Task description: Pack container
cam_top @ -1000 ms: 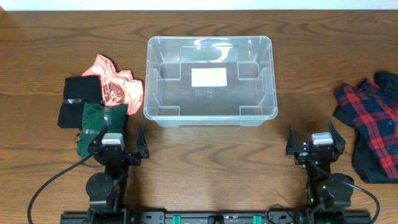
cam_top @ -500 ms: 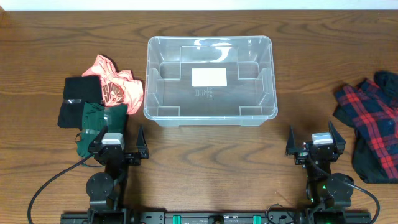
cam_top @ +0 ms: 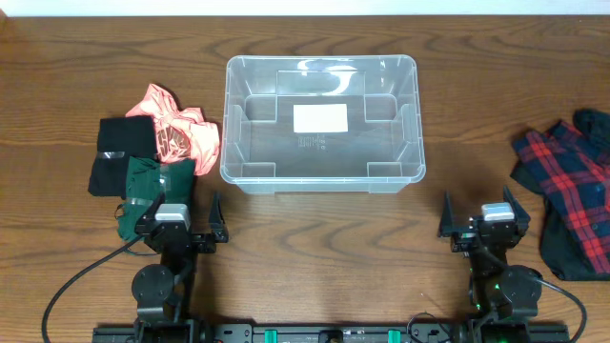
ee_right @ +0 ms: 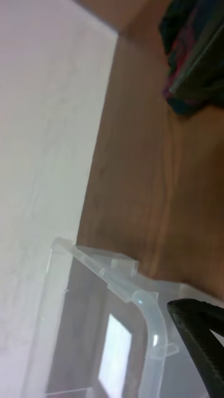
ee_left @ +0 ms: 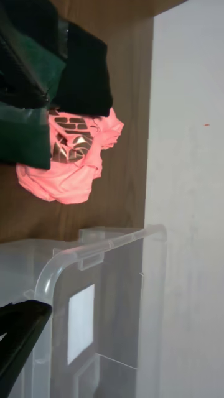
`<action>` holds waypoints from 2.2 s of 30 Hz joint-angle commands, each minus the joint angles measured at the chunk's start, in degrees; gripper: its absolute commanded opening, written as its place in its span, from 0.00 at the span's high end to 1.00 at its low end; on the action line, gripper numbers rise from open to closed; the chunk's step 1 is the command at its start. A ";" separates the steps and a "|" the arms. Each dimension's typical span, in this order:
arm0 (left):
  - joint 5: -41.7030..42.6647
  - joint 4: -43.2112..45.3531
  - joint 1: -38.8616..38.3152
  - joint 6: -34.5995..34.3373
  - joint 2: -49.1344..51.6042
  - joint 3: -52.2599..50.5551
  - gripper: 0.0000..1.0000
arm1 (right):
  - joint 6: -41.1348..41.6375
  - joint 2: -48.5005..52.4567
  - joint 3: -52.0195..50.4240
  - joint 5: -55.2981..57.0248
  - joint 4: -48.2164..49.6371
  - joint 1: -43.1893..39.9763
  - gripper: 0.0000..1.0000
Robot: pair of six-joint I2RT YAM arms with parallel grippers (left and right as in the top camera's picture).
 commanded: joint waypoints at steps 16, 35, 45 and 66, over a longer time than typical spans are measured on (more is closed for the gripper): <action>1.95 -27.34 -0.17 -7.89 29.64 32.11 0.02 | 8.31 34.12 40.41 5.90 -33.18 0.42 0.01; 2.16 -38.05 -0.17 -8.59 49.81 42.32 0.02 | 2.75 76.56 67.60 26.14 -60.35 -8.31 0.01; 2.16 -38.84 -0.17 -9.70 49.81 42.29 0.02 | 3.41 94.23 67.60 35.17 -55.63 -19.52 0.01; 2.14 -38.82 -0.17 -9.66 49.86 42.29 0.02 | 1.03 106.95 67.60 39.82 -43.65 -25.33 0.02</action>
